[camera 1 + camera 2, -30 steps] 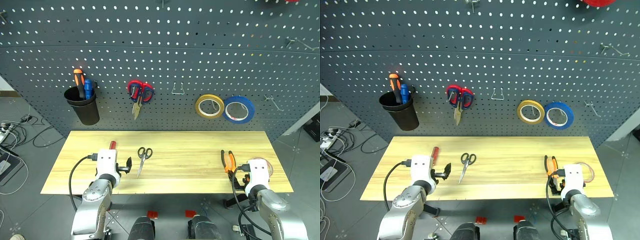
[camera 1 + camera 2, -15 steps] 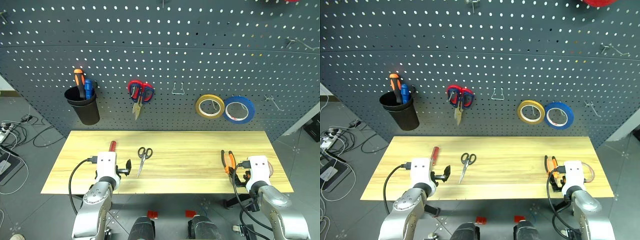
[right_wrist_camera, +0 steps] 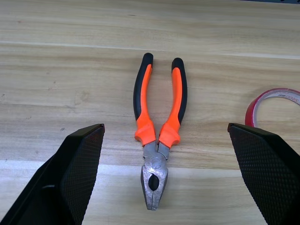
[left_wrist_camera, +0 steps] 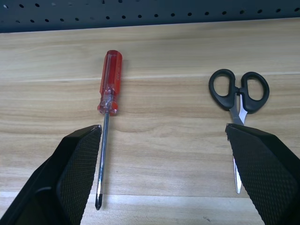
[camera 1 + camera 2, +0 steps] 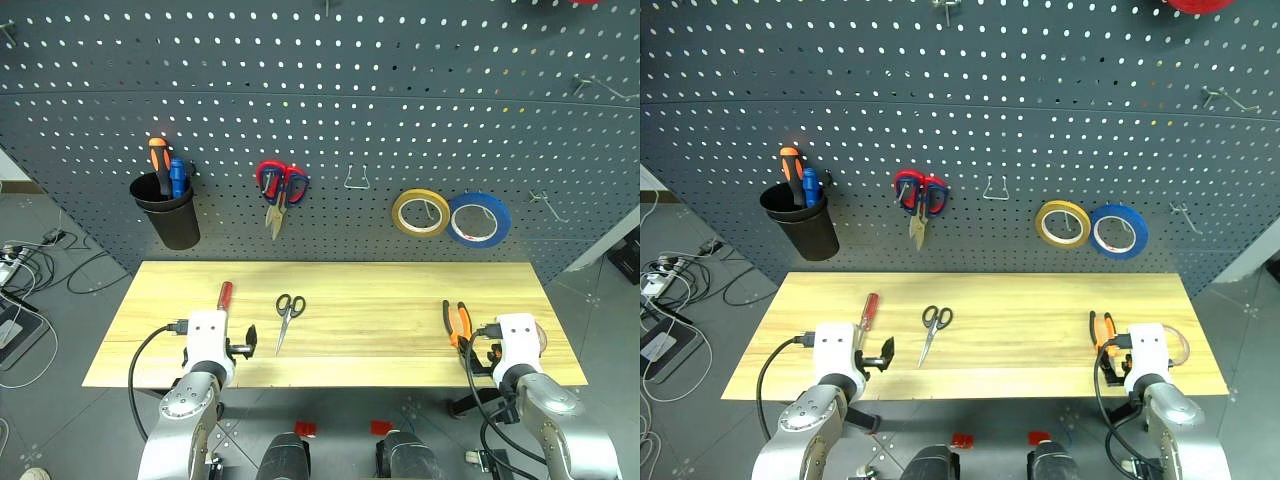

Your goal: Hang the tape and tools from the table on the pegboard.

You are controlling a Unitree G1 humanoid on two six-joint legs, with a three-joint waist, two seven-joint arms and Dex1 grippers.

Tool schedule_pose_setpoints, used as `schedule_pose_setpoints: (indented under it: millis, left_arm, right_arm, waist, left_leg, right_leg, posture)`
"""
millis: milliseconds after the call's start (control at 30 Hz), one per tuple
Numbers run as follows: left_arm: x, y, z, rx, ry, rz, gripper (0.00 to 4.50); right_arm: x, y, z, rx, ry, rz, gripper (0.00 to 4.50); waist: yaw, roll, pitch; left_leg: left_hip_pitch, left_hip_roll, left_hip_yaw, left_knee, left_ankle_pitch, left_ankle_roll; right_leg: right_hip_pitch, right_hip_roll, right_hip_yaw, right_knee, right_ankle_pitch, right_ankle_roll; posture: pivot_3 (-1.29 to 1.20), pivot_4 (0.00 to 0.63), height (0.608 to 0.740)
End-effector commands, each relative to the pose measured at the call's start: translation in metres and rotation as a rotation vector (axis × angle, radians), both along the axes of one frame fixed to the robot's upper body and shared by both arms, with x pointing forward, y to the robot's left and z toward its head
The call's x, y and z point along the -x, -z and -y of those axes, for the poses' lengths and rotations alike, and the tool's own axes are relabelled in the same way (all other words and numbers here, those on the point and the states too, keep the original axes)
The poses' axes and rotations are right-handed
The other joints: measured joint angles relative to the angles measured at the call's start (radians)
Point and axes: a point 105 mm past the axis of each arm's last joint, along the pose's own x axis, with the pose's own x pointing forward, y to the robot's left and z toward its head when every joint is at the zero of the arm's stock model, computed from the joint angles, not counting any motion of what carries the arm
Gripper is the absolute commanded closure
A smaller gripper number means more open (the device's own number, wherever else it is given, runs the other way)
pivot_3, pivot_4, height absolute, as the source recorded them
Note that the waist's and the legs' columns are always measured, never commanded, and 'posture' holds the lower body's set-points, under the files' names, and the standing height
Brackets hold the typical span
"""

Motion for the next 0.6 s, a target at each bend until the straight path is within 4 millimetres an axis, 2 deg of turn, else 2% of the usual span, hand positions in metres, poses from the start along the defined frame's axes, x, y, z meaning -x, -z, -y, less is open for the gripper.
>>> schedule_pose_setpoints:
  millis: [33,133,267,400,500,600]
  left_arm:
    - [-0.005,-0.013,-0.005,-0.031,0.008,0.037,0.02]
    - [-0.017,-0.018,0.004,-0.035,0.11,0.051,0.02]
    - [-0.04,-0.027,0.036,-0.041,0.353,0.08,0.02]
    - [-0.064,-0.053,0.119,-0.015,0.821,0.171,0.02]
    - [-0.071,-0.065,0.153,-0.006,1.0,0.21,0.02]
    - [-0.069,-0.075,0.202,0.02,1.261,0.238,0.02]
  right_arm:
    - [-0.002,-0.01,0.01,0.062,-0.006,0.038,0.0]
    - [0.0,-0.01,0.021,0.096,-0.002,0.022,0.0]
    - [-0.003,-0.011,0.029,0.125,-0.024,0.009,0.0]
    - [-0.011,-0.013,0.035,0.086,0.003,-0.007,0.0]
    - [-0.017,-0.017,0.038,0.073,0.017,-0.004,0.0]
    - [-0.026,-0.023,0.046,0.067,0.045,0.008,0.0]
  waist:
    - [0.0,0.0,0.001]
    - [0.0,0.001,0.008]
    - [0.0,0.004,0.025]
    - [-0.003,0.006,0.058]
    - [-0.015,0.008,0.076]
    - [-0.031,0.008,0.096]
  left_leg:
    - [0.0,0.0,0.0,0.0,0.0,0.0]
    - [0.001,0.0,0.0,0.0,0.0,0.0]
    - [0.002,-0.001,0.001,0.0,0.0,0.0]
    - [0.007,-0.001,0.002,0.0,0.0,0.0]
    - [0.006,-0.001,0.002,0.001,0.0,0.0]
    - [0.004,-0.001,0.001,0.001,0.0,0.0]
  right_leg:
    - [0.0,0.0,0.0,0.0,0.0,0.0]
    - [0.001,0.0,0.0,0.0,0.0,0.0]
    - [0.002,0.0,-0.001,-0.001,0.0,0.0]
    - [0.009,0.0,-0.002,-0.001,0.0,0.0]
    - [0.009,0.0,-0.003,-0.002,0.0,0.0]
    - [0.009,0.0,-0.004,-0.002,0.0,-0.001]
  posture:
    - [0.1,0.17,0.74]
    - [0.08,0.192,0.74]
    - [0.05,0.219,0.74]
    - [0.01,0.256,0.74]
    - [-0.02,0.284,0.74]
    - [-0.05,0.306,0.74]
